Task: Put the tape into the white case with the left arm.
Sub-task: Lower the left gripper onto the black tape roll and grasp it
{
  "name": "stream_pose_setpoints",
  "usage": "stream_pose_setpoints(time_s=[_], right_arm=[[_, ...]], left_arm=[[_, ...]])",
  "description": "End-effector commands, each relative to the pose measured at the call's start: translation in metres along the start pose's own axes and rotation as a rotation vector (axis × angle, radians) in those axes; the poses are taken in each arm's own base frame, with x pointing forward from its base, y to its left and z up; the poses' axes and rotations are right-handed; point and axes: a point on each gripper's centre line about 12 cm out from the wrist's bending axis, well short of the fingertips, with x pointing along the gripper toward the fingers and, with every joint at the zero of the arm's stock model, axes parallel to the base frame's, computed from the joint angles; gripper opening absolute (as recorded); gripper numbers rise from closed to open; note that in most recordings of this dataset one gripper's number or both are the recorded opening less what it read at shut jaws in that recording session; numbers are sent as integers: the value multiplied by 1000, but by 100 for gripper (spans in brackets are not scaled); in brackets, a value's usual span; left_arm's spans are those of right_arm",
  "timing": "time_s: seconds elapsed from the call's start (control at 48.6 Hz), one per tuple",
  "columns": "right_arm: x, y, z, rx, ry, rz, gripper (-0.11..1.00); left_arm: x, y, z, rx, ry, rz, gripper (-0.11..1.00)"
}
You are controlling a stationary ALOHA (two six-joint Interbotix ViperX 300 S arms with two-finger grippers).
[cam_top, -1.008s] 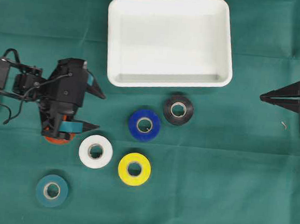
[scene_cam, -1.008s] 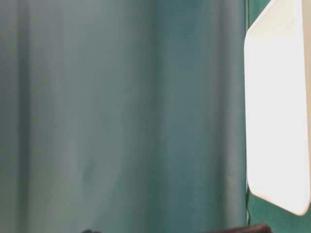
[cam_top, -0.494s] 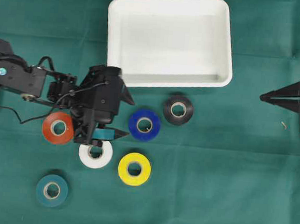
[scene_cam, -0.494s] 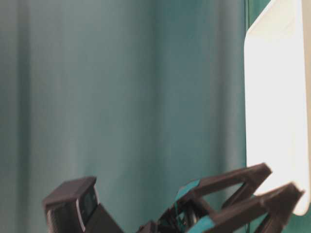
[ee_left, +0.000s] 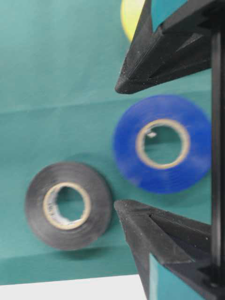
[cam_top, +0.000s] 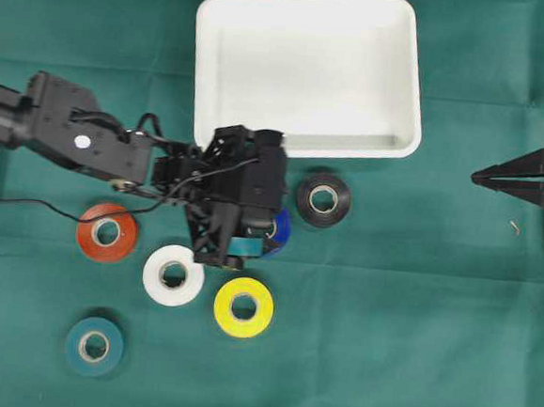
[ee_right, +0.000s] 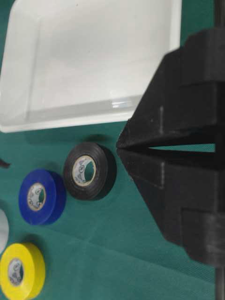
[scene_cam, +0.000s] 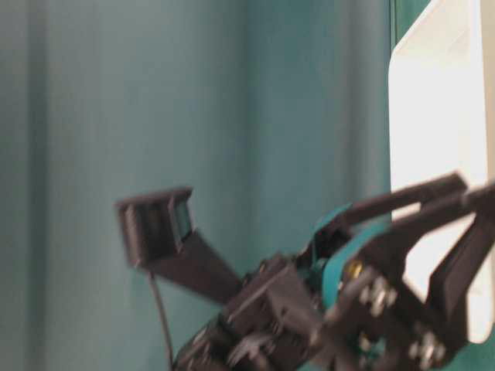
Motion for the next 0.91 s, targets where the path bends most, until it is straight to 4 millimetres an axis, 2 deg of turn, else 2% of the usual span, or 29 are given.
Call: stream_pose_setpoints(time_s=[0.0, 0.144, 0.535, 0.885], right_arm=[[1, 0, 4, 2, -12, -1, -9], [1, 0, 5, 2, -14, -1, -9], [1, 0, 3, 2, -14, -1, -9], [1, 0, 3, 2, -14, -1, -9]], left_arm=[[0, 2, 23, -2, -55, 3, 96], [13, 2, 29, -2, -52, 3, 96], [52, 8, 28, -6, 10, 13, 96], [74, 10, 17, -9, 49, 16, 96]])
